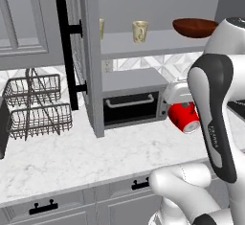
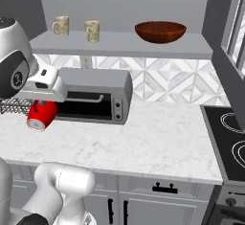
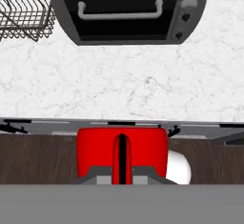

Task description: Gather all objects into one cabinet and sort the glasses and bowls to opposite sides.

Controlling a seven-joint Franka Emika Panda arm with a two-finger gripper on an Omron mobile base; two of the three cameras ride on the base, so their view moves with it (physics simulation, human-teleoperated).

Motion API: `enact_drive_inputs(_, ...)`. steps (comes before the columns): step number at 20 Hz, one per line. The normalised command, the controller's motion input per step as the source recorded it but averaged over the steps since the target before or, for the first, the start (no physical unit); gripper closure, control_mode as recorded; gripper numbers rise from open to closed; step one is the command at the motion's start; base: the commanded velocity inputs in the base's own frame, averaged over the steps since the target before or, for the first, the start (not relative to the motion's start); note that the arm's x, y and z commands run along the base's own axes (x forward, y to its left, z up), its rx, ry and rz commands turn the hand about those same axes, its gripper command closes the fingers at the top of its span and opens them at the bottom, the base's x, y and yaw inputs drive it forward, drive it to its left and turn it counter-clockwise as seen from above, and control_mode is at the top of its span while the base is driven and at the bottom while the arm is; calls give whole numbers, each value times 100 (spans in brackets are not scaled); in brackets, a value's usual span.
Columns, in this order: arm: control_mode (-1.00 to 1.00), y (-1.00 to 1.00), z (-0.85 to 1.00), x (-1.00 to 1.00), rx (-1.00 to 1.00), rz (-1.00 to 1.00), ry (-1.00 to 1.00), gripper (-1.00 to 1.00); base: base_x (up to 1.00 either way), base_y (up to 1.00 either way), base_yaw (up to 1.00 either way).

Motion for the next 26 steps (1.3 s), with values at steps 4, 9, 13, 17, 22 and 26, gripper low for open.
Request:
enact_drive_inputs(4,100,0,0,0,0,0,0,100,36,0,11)
enact_drive_inputs(9,100,0,0,0,0,0,0,100,24,0,19)
enact_drive_inputs(13,100,0,0,0,0,0,0,100,32,0,9)
enact_drive_inputs(17,100,0,0,0,0,0,0,100,42,0,1)
enact_drive_inputs(22,100,0,0,0,0,0,0,100,48,0,0)
enact_drive_inputs(26,100,0,0,0,0,0,0,100,40,0,0)
